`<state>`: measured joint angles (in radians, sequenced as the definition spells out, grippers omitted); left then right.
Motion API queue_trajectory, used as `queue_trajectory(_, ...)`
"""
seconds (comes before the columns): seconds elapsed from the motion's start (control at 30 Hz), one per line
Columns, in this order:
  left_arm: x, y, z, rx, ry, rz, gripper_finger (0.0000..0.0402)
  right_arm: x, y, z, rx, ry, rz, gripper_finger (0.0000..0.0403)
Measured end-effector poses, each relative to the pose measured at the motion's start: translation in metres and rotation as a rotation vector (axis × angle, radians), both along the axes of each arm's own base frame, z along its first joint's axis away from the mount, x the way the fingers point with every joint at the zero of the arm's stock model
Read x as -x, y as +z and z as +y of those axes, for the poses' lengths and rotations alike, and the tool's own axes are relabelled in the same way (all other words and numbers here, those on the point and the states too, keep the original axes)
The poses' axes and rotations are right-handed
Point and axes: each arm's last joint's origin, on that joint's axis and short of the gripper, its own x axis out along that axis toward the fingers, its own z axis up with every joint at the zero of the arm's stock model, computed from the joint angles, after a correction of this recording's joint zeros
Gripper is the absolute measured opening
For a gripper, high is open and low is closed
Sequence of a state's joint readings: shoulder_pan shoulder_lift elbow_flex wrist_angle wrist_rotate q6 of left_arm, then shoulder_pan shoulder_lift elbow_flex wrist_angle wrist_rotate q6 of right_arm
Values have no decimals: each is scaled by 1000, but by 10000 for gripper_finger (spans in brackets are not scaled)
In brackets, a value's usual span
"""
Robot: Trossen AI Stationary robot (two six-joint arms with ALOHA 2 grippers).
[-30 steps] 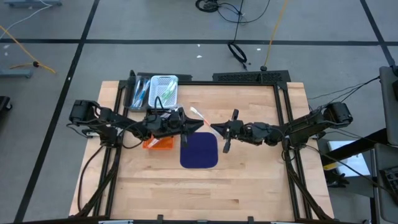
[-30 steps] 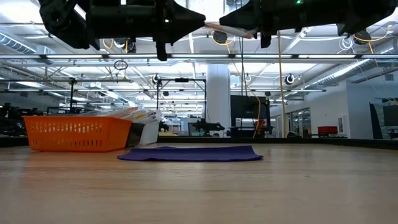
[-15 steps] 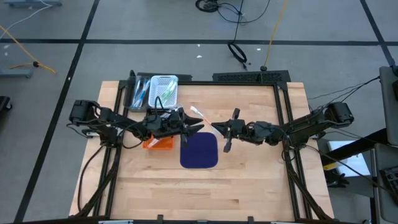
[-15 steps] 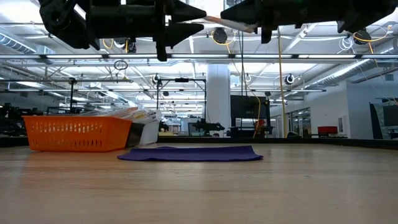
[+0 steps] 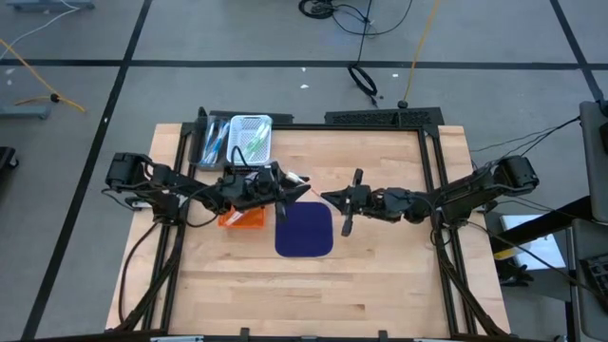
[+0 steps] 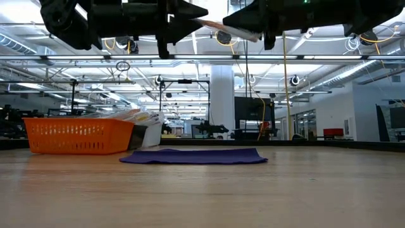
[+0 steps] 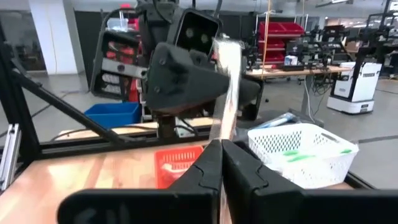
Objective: Pick & Place Toothbrushes
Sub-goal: Put the orange toothbrush into the orange bin
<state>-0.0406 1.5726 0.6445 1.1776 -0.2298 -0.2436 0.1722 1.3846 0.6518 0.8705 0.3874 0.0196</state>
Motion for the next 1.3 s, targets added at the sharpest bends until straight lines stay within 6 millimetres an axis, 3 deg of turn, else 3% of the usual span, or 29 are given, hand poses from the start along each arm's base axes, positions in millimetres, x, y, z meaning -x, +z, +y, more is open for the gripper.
queue_trajectory(0.17,0,0,0,-23,2,4,16,0,-4,0,2,-2,38,0)
queue_trajectory(0.43,0,-1,0,-10,-11,12,5,0,-6,-4,39,-14,72,11)
queue_trajectory(0.63,10,11,0,-11,-8,89,3,4,-10,-11,17,-40,160,81)
queue_trajectory(0.83,49,33,2,50,13,318,2,8,-15,-14,-11,-52,243,143)
queue_trajectory(1.1,121,47,8,243,161,580,2,8,-17,-14,-29,-55,262,156)
queue_trajectory(1.3,137,58,10,326,270,817,2,8,-17,-15,-26,-56,261,149)
